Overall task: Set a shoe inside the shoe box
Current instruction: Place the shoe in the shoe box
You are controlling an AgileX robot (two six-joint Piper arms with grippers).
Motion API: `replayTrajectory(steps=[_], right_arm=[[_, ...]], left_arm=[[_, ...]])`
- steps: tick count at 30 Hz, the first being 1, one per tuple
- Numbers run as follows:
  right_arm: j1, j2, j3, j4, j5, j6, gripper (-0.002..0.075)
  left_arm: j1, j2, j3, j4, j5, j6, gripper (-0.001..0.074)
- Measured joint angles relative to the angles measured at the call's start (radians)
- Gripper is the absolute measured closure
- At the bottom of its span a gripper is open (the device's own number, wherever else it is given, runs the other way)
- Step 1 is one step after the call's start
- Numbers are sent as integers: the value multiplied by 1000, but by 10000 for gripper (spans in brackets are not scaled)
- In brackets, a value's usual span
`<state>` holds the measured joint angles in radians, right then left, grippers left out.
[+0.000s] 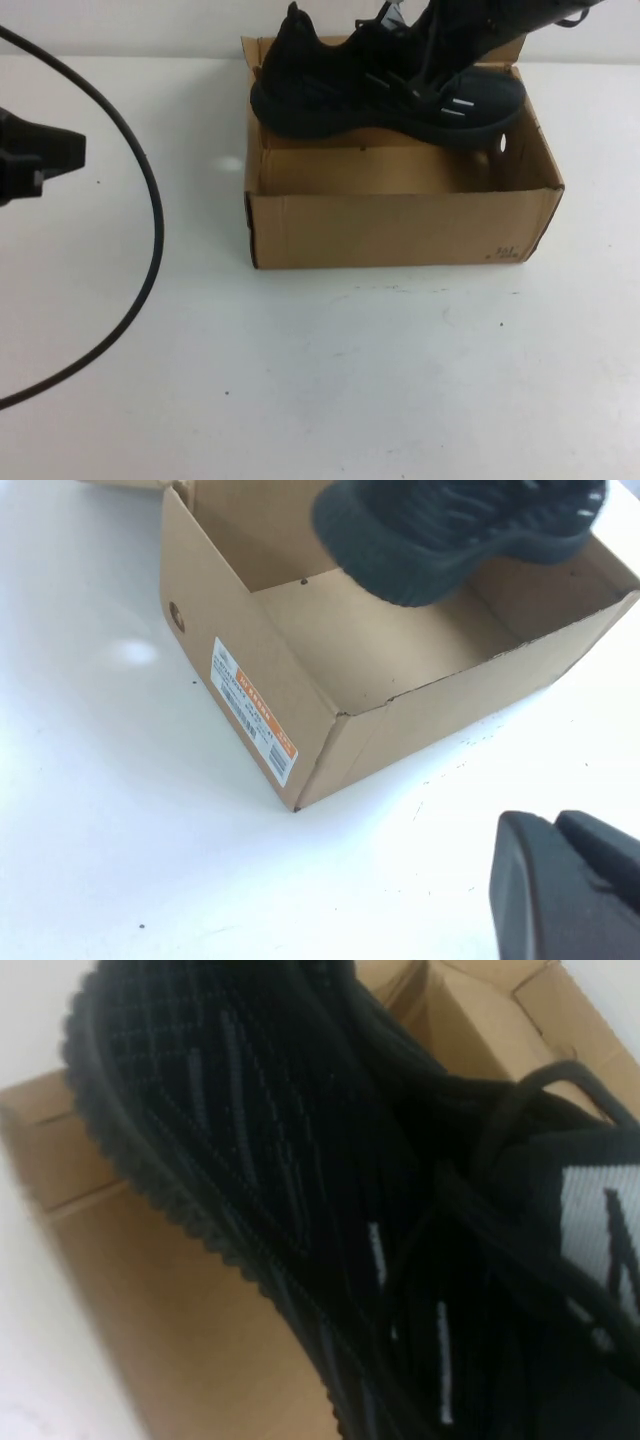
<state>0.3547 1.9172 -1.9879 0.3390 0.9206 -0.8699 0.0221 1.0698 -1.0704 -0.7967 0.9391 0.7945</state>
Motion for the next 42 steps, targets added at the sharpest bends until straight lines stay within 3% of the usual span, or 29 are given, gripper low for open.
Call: replayTrajectory(steps=[12,37,42], right_arm=[[-7,264,-231,-39,17,-6,715],[-34,416,-243,-27,-141,22,714],[-34,416,-243,-27,-155,23,638]], left_arm=[[0,0,0,12,59,-5,736],[0,0,0,7,68,-5,736],[0,0,0,7,68,-5,736]])
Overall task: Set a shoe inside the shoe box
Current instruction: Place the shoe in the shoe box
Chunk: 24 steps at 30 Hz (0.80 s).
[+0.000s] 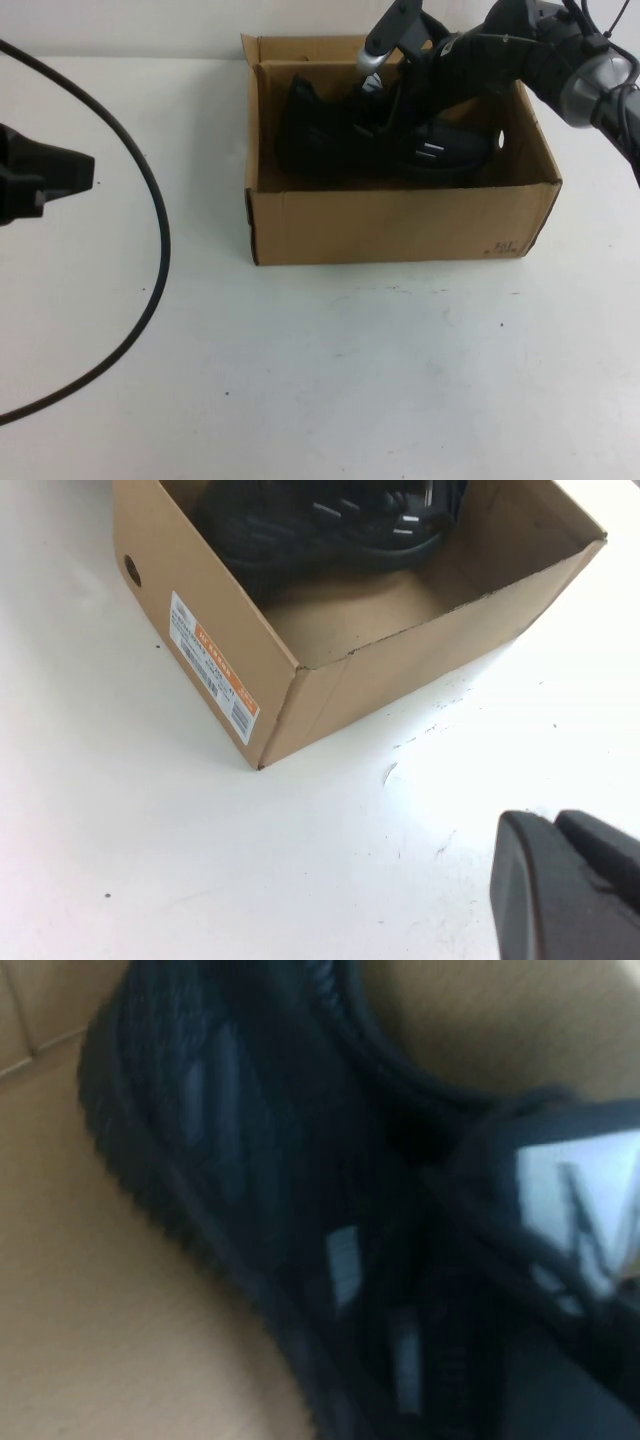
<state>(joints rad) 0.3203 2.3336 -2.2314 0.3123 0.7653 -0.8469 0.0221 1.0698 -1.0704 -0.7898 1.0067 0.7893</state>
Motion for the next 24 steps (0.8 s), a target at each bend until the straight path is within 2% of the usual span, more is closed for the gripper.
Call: replayTrajectory(steps=[6,9,11,13,17,20,24], right_arm=[[0,-18,-2,0,-32,2,458],[0,-56,-3,0,-33,11,433],[0,-87,-3,-2,-29,35,454],[0,-127,-3,-4,-13,46,514],[-2,-245,-3,-4,40,55,687],[-8,-345,-3,-2,84,119,725],[-28,-489,-7,-2,176,240,738]], left_arm=[[0,0,0,16,9,50,736],[0,0,0,50,14,98,736],[0,0,0,85,17,137,736],[0,0,0,129,30,194,736],[-30,-24,0,240,57,270,736],[-92,-71,0,370,55,256,736],[-200,-159,0,536,12,128,736]])
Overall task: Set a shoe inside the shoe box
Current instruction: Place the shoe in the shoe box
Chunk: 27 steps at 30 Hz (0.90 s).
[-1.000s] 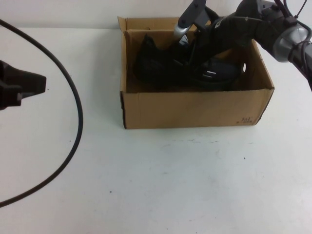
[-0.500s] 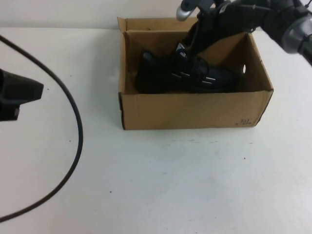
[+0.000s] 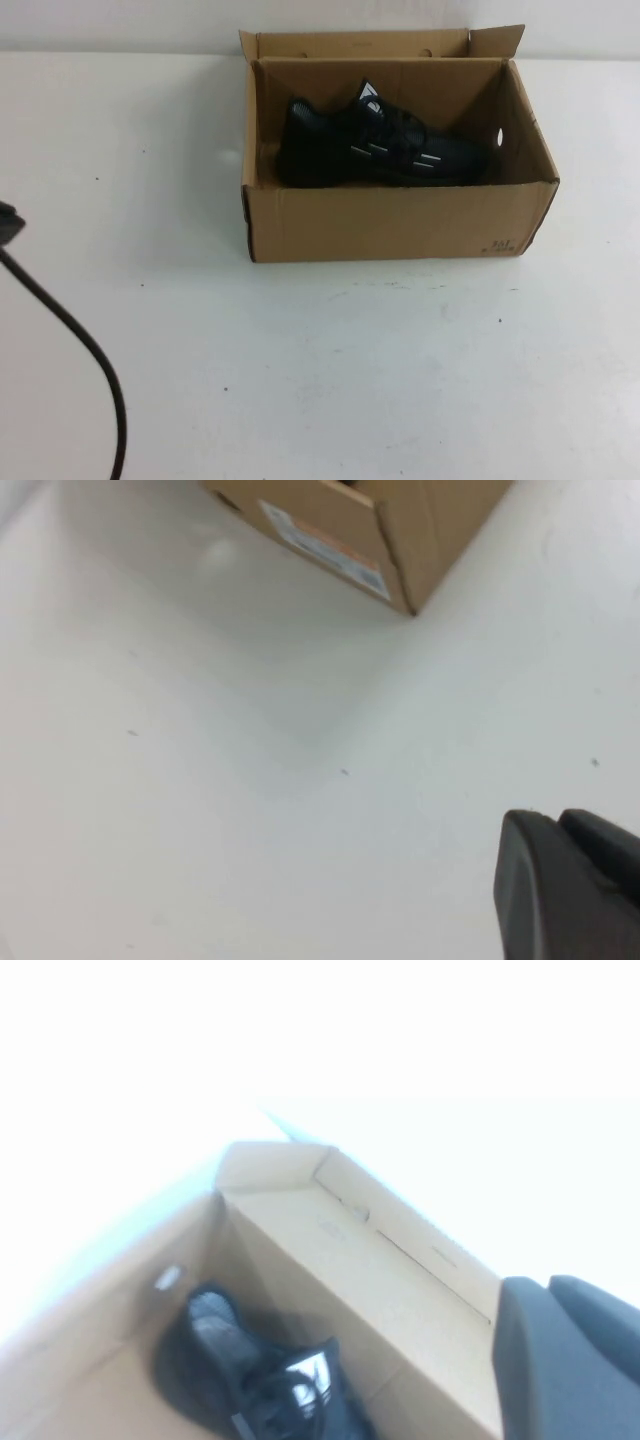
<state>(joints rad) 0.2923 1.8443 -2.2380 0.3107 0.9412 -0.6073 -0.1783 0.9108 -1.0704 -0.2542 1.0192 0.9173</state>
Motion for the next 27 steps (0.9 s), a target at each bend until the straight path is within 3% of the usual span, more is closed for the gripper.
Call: replayTrajectory(steps=[3,8,13,19,27], right_arm=[[-24,-104,-6,0,98,94,741],[-38,-273,-2,4,230,170,741],[-38,-456,111,19,211,178,741],[-38,-724,488,-5,38,178,741],[-38,-1152,1264,-12,-404,178,741]], left_arm=[[-51,-82,18,54,-70,-116,736],[-61,-236,146,115,-238,-332,736],[-61,-350,340,99,-434,-477,736],[-61,-394,543,18,-607,-522,736],[-61,-396,610,-68,-706,-528,736]])
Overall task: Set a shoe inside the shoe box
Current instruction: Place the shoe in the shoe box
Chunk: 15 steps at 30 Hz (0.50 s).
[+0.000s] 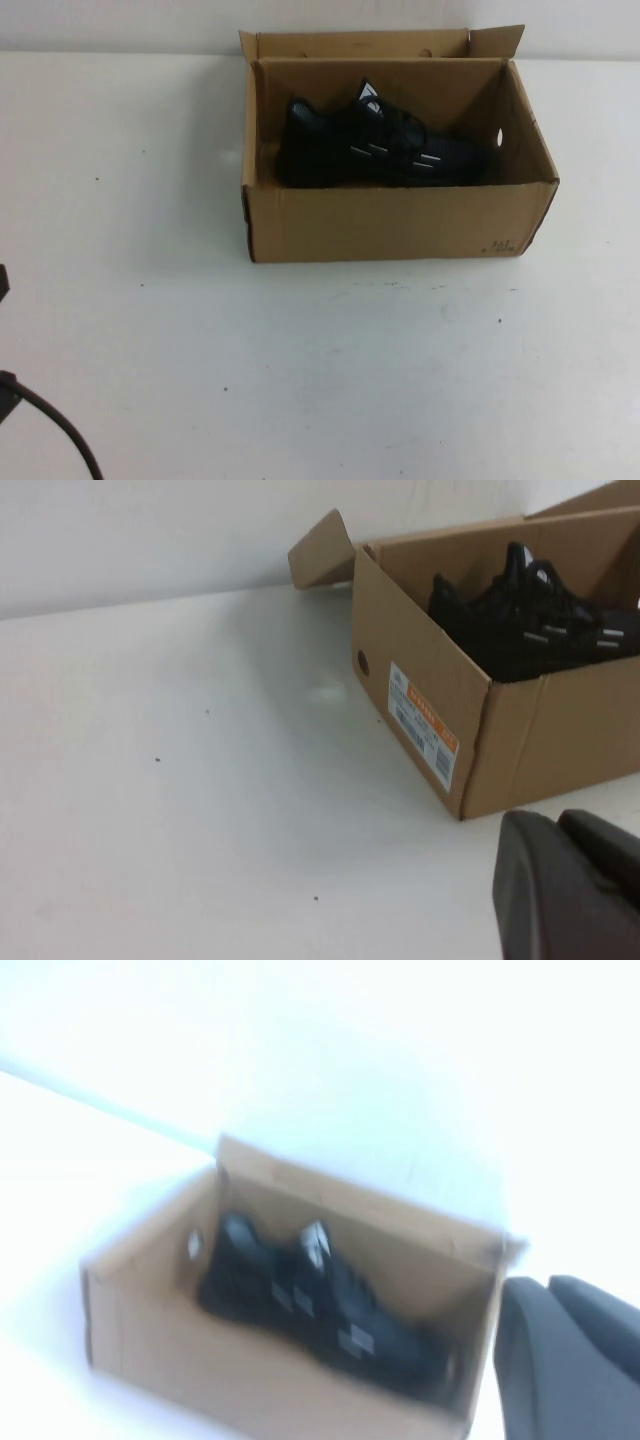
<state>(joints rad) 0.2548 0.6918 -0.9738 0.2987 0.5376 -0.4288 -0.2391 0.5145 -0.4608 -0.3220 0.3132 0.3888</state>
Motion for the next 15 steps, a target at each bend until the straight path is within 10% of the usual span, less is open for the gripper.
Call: replayTrajectory(steps=[15], right_arm=[[0,-410,774,62,-393,21,741]], left_arm=[[0,0,2,-9,-11,-4,736]])
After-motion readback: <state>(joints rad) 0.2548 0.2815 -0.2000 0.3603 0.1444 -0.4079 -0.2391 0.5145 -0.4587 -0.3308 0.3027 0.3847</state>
